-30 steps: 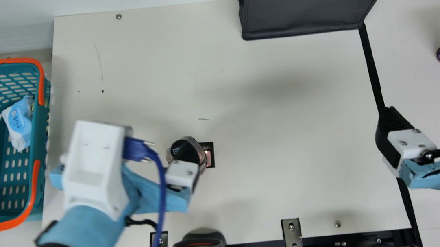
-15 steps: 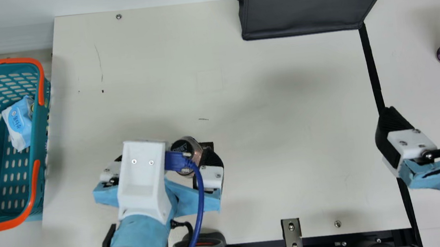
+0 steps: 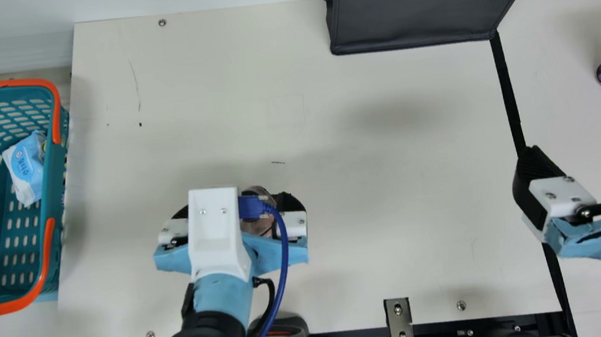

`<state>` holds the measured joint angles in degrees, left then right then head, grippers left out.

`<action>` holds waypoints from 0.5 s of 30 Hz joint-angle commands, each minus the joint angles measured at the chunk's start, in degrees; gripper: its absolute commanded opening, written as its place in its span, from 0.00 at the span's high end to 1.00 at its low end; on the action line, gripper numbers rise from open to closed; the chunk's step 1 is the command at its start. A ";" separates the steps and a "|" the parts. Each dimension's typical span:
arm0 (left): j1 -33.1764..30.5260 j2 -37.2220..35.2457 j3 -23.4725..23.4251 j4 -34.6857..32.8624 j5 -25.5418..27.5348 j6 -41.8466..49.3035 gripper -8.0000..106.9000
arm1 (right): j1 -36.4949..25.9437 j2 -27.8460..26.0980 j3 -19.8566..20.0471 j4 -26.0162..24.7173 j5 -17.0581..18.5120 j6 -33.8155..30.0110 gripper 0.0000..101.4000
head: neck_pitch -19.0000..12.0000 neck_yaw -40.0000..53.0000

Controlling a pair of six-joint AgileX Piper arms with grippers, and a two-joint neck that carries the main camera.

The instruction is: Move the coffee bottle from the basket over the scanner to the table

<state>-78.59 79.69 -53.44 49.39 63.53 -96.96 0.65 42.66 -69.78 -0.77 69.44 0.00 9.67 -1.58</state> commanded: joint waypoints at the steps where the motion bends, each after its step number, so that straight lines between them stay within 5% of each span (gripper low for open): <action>1: 0.40 0.83 0.27 0.77 -0.41 -1.90 0.15 | 0.00 0.00 0.00 0.00 0.00 0.00 0.06 | -1.75 0.00; 8: 0.56 2.62 1.09 2.78 -0.97 -6.48 0.15 | 0.00 0.00 0.00 0.00 0.00 0.00 0.06 | -1.75 0.00; 15: -0.11 2.91 1.32 3.74 -0.68 -9.22 0.55 | 0.00 0.00 0.00 0.00 0.00 0.00 0.06 | -1.75 0.00</action>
<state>-78.67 82.56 -52.17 53.08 62.75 -105.90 0.65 42.66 -69.78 -0.77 69.44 0.00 9.67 -1.58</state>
